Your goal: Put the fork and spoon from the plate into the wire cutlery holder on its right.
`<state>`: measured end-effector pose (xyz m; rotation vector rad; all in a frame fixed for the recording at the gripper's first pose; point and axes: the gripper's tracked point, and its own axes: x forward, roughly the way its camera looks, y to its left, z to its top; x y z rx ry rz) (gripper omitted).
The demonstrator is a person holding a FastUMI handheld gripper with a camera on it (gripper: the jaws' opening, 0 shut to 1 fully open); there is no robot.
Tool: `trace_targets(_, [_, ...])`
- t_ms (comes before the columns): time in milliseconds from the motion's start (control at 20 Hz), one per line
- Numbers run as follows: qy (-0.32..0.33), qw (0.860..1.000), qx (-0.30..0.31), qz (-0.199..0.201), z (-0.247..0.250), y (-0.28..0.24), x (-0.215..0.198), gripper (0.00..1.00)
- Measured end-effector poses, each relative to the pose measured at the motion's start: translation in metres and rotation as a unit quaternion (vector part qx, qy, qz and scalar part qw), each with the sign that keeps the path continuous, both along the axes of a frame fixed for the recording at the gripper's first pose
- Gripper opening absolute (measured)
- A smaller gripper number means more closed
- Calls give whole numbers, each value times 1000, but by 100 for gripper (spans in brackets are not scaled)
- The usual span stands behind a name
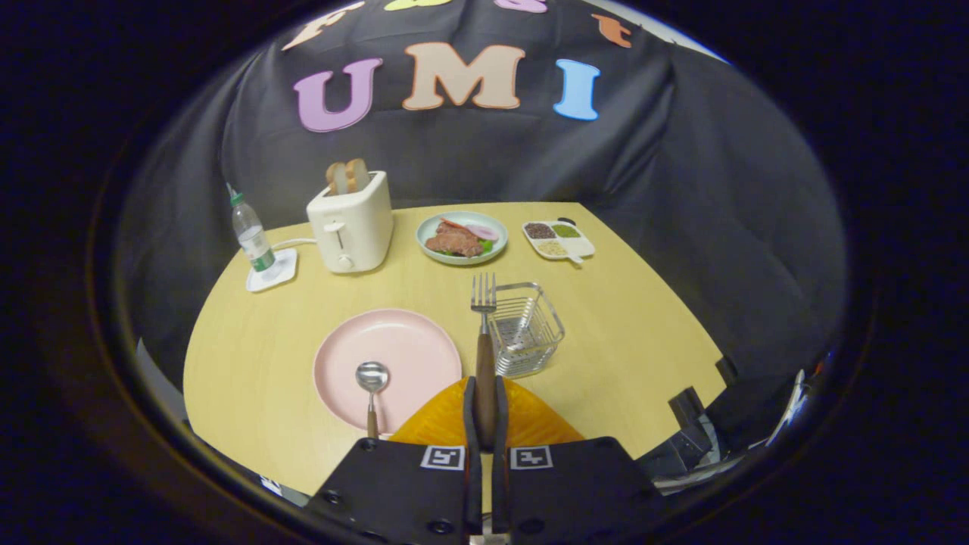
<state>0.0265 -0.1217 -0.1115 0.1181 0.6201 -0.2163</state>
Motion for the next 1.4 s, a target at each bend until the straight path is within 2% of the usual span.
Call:
trace_targets(200, [53, 997, 19, -51, 0, -14, -3, 8])
trace_targets(450, [128, 988, 48, -77, -15, -15, 7, 8])
trace_targets(750, [225, 969, 81, -59, -34, -14, 24, 8])
trace_targets(1000, [271, 956, 100, -41, -40, -20, 40, 8])
trace_targets(1400, [284, 956, 72, 3, -53, -36, 58, 10])
